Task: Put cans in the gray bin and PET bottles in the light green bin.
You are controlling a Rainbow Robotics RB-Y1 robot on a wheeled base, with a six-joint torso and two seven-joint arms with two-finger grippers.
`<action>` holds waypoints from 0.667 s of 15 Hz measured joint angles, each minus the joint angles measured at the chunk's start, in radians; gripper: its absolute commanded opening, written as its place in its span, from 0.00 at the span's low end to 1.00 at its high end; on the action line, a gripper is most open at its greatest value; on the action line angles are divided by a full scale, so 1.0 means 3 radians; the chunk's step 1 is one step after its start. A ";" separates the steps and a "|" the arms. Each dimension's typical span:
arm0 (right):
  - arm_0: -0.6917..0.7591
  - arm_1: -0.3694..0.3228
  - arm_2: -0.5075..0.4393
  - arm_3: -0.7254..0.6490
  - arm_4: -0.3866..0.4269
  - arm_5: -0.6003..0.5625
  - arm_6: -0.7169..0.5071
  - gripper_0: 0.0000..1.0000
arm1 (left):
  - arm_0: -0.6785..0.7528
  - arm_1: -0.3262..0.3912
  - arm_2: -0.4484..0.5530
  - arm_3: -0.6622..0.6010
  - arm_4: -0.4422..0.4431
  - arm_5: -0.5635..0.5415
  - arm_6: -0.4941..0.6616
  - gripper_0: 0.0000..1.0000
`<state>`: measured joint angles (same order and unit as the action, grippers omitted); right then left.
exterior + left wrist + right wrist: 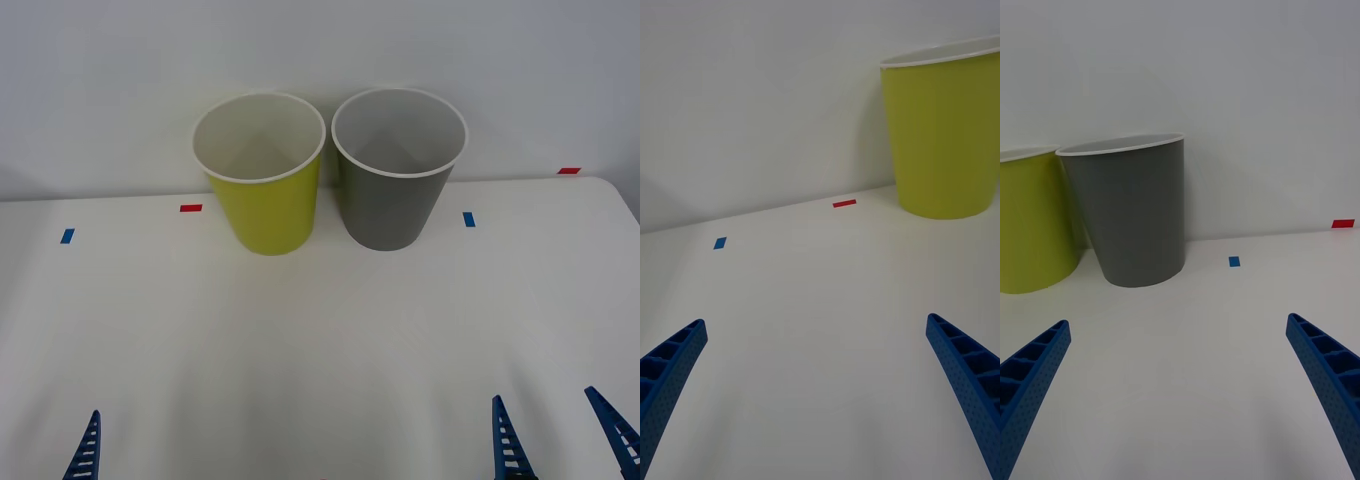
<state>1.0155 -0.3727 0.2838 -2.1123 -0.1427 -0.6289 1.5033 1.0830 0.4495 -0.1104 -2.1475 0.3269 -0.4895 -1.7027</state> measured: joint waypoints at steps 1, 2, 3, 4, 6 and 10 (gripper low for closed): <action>0.0000 0.0000 0.0000 0.0000 0.0000 0.0000 0.0000 1.00 | 0.0000 0.0000 0.0000 0.0000 0.0000 0.0000 0.0000 1.00; 0.0000 0.0000 0.0000 0.0000 0.0000 0.0000 0.0000 1.00 | 0.0000 0.0000 0.0000 0.0000 0.0000 0.0000 0.0000 1.00; 0.0000 0.0000 0.0000 0.0000 0.0000 0.0000 0.0000 1.00 | 0.0000 0.0000 0.0000 0.0000 0.0000 0.0000 0.0000 1.00; 0.0000 0.0000 0.0000 0.0000 0.0000 0.0000 0.0000 1.00 | 0.0000 0.0000 0.0000 0.0000 0.0000 0.0000 0.0000 1.00; 0.0000 0.0000 0.0000 0.0000 0.0000 0.0000 0.0000 1.00 | 0.0000 0.0000 0.0000 0.0000 0.0000 0.0000 0.0000 1.00; 0.0000 0.0000 0.0000 0.0000 0.0000 0.0000 0.0000 1.00 | 0.0000 0.0000 0.0000 0.0000 0.0000 0.0000 0.0000 1.00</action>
<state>1.0155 -0.3727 0.2838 -2.1123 -0.1427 -0.6289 1.5033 1.0830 0.4495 -0.1104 -2.1475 0.3268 -0.4895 -1.7027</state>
